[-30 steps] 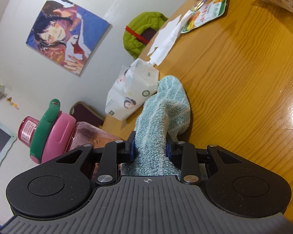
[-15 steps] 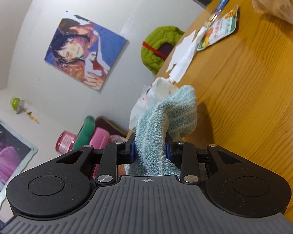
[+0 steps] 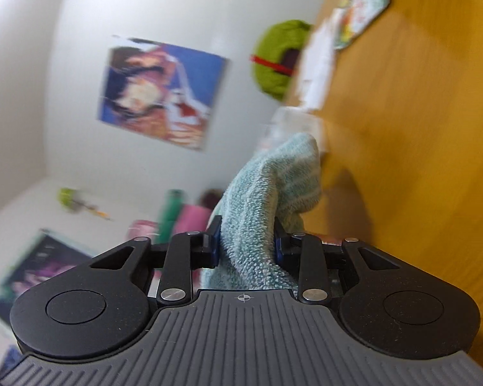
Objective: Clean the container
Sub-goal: 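Wipe the towel up the bottle side toward the lid with the right tool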
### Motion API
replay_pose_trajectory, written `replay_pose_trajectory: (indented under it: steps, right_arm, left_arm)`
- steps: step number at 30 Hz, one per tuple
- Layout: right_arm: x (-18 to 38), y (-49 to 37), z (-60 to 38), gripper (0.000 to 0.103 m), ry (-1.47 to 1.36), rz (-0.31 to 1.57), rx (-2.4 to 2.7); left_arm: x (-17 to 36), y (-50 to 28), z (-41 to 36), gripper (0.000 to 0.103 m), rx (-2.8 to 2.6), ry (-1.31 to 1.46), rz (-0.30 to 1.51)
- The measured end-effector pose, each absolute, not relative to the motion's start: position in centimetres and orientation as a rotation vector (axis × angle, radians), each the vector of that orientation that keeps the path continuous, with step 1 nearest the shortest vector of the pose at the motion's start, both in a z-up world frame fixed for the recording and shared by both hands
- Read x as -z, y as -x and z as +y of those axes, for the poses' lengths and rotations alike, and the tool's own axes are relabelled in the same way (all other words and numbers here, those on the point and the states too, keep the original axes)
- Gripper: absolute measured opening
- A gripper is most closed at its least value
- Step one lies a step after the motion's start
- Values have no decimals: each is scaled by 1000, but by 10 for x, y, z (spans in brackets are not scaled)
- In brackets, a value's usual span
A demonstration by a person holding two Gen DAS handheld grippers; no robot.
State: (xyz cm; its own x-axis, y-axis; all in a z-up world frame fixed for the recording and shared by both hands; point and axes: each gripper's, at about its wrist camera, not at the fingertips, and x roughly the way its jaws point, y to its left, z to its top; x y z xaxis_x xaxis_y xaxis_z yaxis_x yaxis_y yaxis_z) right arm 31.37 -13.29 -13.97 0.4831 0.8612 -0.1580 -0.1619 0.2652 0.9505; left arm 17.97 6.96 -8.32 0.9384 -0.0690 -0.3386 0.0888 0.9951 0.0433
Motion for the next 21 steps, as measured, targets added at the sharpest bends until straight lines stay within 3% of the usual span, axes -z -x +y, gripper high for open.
replay_pose_trajectory:
  steps: [5,13,21]
  right_arm:
    - [148,-320,-119,34,-900,920,-667]
    - [124,-303,-143,33,-1115,590,-927]
    - [150,-327,-123,34,-982,936,-706]
  left_arm:
    - [83,-180,70,67,70,-63,345]
    - [84,-180,71,67,69,-67,344]
    - [83,-180,71,67,69,-71,346]
